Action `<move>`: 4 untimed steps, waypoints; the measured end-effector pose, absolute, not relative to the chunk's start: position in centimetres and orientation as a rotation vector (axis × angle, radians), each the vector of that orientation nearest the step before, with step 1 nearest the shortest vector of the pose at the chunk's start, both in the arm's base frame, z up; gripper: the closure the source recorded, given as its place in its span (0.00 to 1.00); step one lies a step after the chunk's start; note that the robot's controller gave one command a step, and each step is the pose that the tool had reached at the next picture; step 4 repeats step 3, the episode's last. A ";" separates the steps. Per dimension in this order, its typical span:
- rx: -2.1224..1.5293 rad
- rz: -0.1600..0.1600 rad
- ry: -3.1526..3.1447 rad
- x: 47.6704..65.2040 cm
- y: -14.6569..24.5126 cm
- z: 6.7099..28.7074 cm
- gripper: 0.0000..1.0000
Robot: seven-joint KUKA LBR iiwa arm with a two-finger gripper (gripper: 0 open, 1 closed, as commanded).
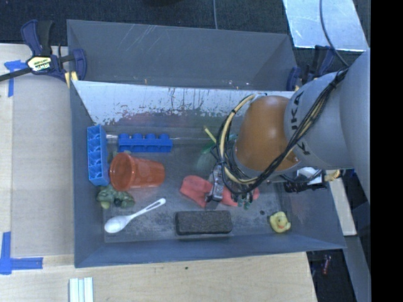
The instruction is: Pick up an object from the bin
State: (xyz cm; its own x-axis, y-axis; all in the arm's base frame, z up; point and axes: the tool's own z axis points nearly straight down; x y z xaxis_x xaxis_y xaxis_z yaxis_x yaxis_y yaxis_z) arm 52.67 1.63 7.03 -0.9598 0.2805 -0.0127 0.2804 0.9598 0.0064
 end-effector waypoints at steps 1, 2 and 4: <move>0.371 0.006 3.103 52.6 0.1 8.5 1.00; 0.379 0.006 3.108 51.4 0.6 14.8 1.00; 0.331 0.004 3.113 51.3 -1.4 21.0 1.00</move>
Offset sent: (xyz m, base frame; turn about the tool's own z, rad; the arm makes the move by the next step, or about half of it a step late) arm -0.0262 0.0015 0.1610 -0.0208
